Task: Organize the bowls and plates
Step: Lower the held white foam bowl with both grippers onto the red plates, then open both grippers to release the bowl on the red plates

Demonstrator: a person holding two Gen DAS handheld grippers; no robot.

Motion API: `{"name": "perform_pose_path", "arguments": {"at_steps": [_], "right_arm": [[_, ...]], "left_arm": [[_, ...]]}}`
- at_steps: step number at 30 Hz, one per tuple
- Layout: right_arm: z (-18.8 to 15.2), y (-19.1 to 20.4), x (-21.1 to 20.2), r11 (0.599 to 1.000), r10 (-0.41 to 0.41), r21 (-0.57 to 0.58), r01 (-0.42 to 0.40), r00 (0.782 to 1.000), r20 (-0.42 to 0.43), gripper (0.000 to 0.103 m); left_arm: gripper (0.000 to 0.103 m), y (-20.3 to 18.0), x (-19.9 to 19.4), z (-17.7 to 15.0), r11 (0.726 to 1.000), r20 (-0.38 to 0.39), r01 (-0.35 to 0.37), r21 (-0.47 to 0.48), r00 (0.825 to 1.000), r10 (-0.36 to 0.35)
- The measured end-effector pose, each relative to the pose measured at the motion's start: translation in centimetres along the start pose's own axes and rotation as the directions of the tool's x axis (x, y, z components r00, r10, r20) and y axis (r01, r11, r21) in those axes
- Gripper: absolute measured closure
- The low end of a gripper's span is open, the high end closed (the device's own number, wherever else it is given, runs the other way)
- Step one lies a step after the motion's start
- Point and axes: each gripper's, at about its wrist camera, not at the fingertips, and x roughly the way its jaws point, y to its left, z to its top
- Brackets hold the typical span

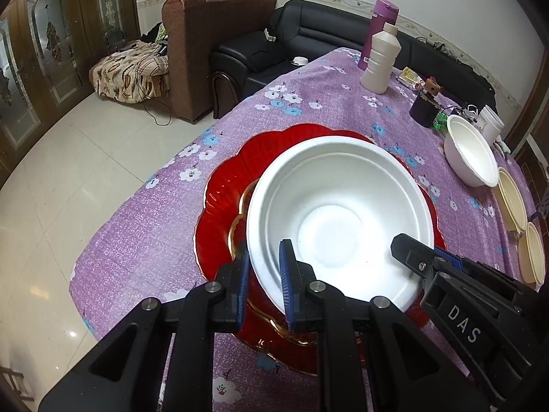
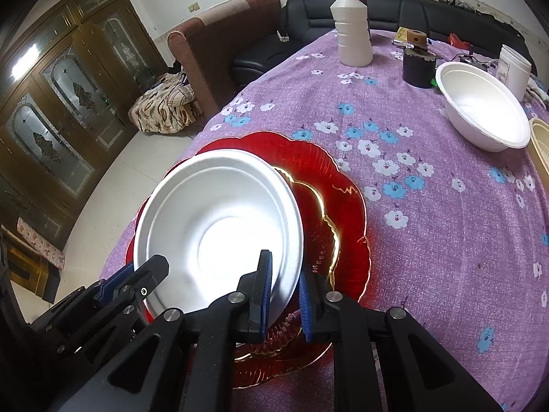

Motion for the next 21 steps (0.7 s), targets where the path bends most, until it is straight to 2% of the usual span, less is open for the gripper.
{"name": "perform_pose_path", "arguments": {"at_steps": [4,5,6,8,10,15,19,21], "right_arm": [[0.0,-0.1,-0.3,1.000,0.000,0.006,0.000,1.000,0.000,0.086],[0.0,-0.1,-0.5,1.000,-0.002,0.007,0.002,1.000,0.004,0.078],[0.0,-0.1,-0.6,1.000,-0.003,0.007,0.003,1.000,0.010,0.068],[0.0,-0.1,-1.2,1.000,-0.006,0.004,0.006,1.000,0.029,0.060],[0.0,-0.2,-1.5,1.000,-0.007,0.004,0.007,0.999,0.036,0.058],[0.1,-0.9,-2.5,1.000,-0.002,0.019,0.001,0.998,0.060,0.050],[0.0,-1.9,-3.5,0.999,0.012,0.042,-0.015,0.997,0.080,0.049],[0.0,-2.7,-4.2,0.997,0.028,0.064,-0.034,0.996,0.089,0.048]], "left_arm": [[0.085,0.3,-0.2,0.1,1.000,-0.001,0.008,-0.024,1.000,-0.008],[0.083,0.5,-0.4,0.2,0.999,0.001,0.007,-0.040,1.000,-0.007],[0.077,0.7,-0.4,0.2,0.999,0.003,0.007,-0.051,1.000,-0.007],[0.066,1.1,-0.6,0.3,0.997,0.006,0.016,-0.079,1.000,-0.015],[0.054,1.3,-0.9,0.4,0.995,0.014,0.026,-0.100,1.000,-0.025],[0.052,1.3,-1.6,0.6,0.990,0.028,0.057,-0.131,0.998,-0.054],[0.047,0.7,-2.1,1.0,0.986,0.034,0.094,-0.134,0.995,-0.090],[0.047,0.0,-2.4,1.1,0.983,0.036,0.134,-0.123,0.991,-0.130]]}}
